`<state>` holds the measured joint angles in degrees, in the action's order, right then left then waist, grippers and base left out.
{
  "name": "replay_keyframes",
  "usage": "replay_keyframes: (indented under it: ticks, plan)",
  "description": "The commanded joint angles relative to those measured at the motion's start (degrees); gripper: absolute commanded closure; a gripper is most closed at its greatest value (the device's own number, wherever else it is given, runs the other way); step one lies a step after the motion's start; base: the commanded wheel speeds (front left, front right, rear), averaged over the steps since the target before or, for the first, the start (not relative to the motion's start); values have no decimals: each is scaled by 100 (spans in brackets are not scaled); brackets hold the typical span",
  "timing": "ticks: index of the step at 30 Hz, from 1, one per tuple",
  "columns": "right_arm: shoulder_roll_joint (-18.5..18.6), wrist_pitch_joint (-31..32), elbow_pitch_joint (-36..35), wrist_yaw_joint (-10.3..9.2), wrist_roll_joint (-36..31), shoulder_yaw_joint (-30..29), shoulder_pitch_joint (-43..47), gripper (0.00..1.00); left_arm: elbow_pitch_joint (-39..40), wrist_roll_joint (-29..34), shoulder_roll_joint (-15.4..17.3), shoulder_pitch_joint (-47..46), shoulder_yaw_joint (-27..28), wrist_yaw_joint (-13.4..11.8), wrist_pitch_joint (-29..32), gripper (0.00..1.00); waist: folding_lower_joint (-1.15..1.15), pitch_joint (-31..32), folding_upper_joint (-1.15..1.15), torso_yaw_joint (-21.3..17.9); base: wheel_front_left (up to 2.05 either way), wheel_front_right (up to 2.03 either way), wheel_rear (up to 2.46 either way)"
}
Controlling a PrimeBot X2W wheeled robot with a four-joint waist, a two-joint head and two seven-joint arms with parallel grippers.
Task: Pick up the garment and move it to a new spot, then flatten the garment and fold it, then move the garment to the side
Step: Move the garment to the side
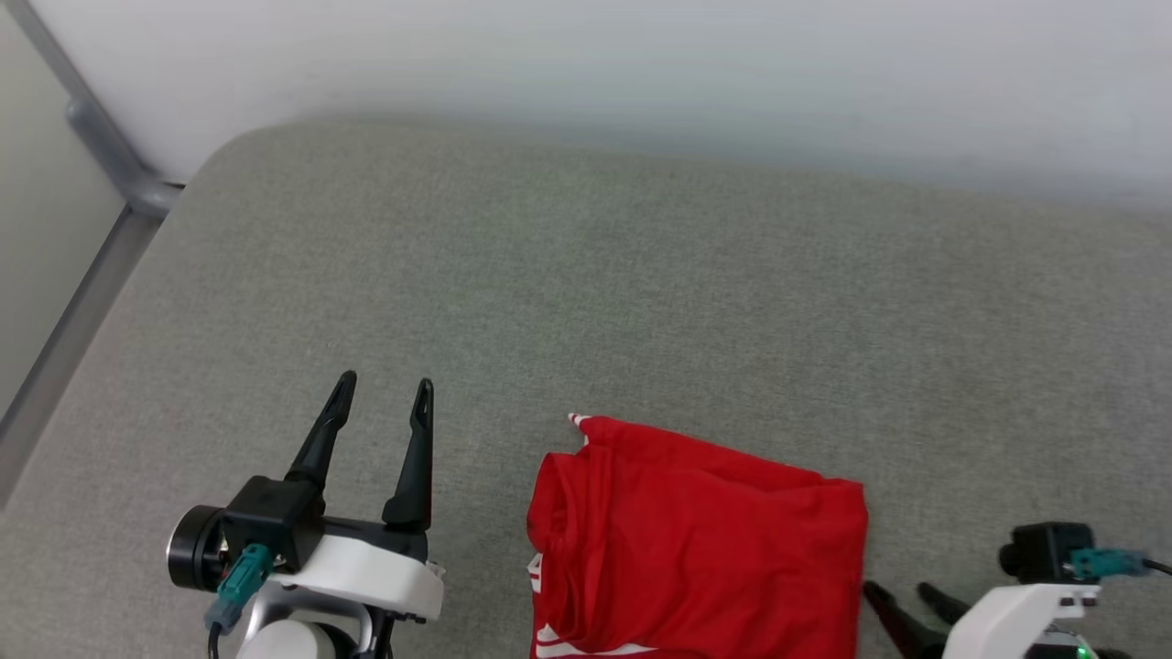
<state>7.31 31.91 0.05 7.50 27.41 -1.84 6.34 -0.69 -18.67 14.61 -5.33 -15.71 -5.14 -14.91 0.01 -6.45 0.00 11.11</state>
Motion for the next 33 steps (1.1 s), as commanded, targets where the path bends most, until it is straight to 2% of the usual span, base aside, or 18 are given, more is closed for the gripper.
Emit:
replay_keyframes:
  ticks: [1,6,12,14,15,16,17,26,33]
  plan:
    - [42,42,73,-3,121,116,-127,0,20,46,-20,-109,47,45,-37,0,-1,-136,0,115,0,0,0]
    - [49,183,513,-3,621,489,-371,0,-18,130,-118,-202,137,155,-38,0,-1,-297,0,246,0,0,0]
    - [17,597,1184,-8,820,694,-499,0,-67,223,-261,-222,240,265,-38,0,-1,-390,0,344,0,0,0]
    - [-24,666,1295,-8,886,688,-532,40,-88,248,-305,-212,277,318,-38,0,-1,-406,0,355,0,0,0]
    - [-30,702,1328,-8,899,696,-557,83,-94,261,-328,-210,292,318,-38,0,-1,-417,0,357,0,0,0]
    - [-30,702,1328,-8,899,696,-557,83,-94,261,-328,-210,292,318,-38,0,-1,-417,0,357,0,0,0]
    - [-37,745,1351,-8,925,702,-562,100,-95,286,-347,-209,316,341,-38,0,-1,-426,0,355,0,0,0]
    - [93,586,1066,-6,1070,847,-727,100,-190,462,-436,-124,437,451,-38,0,-1,-234,0,260,0,0,0]
    - [370,594,539,-4,754,936,-735,100,-151,605,-413,49,523,463,-32,0,-1,2,0,-47,0,0,0]
